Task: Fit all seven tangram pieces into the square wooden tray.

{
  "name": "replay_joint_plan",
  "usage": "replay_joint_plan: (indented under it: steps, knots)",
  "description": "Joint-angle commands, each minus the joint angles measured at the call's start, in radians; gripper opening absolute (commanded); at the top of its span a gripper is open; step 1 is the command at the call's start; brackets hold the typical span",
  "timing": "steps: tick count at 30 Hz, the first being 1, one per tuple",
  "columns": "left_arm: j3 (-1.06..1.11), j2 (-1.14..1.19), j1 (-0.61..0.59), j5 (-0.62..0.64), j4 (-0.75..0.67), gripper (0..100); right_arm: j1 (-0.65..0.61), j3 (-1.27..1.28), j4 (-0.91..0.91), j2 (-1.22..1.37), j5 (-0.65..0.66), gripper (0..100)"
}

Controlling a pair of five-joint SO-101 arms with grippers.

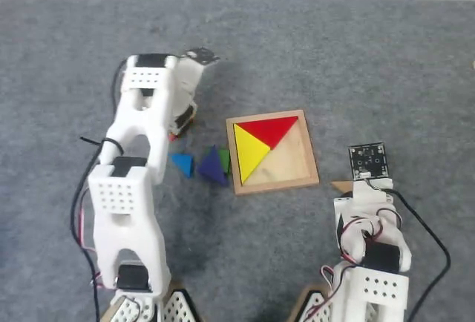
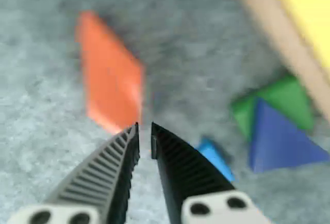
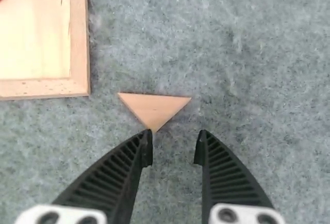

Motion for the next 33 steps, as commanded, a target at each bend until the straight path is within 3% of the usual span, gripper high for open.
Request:
replay_joint_plan:
  steps: [1,5,11,19,30,33]
  knots:
    - [-0.022,-0.126,0.051,-0.003,0.06,4,-0.005,-0.008,-0.005,-0.018,0.003,14.3]
    - [-0.022,-0.138,0.046,0.003,0.052,5,-0.005,-0.008,-0.005,-0.018,0.003,14.3]
    - [-0.022,-0.066,-0.008,0.055,-0.057,15,-0.005,-0.008,-0.004,-0.018,0.003,14.3]
    - [-0.131,0.141,-0.029,0.055,-0.104,15,-0.005,-0.008,-0.005,-0.018,0.003,14.3]
    - [-0.467,0.307,-0.11,0.046,0.069,15,-0.005,-0.008,-0.005,-0.018,0.003,14.3]
    - [-0.565,0.342,-0.098,0.035,0.143,10,-0.005,-0.008,-0.005,-0.018,0.003,14.3]
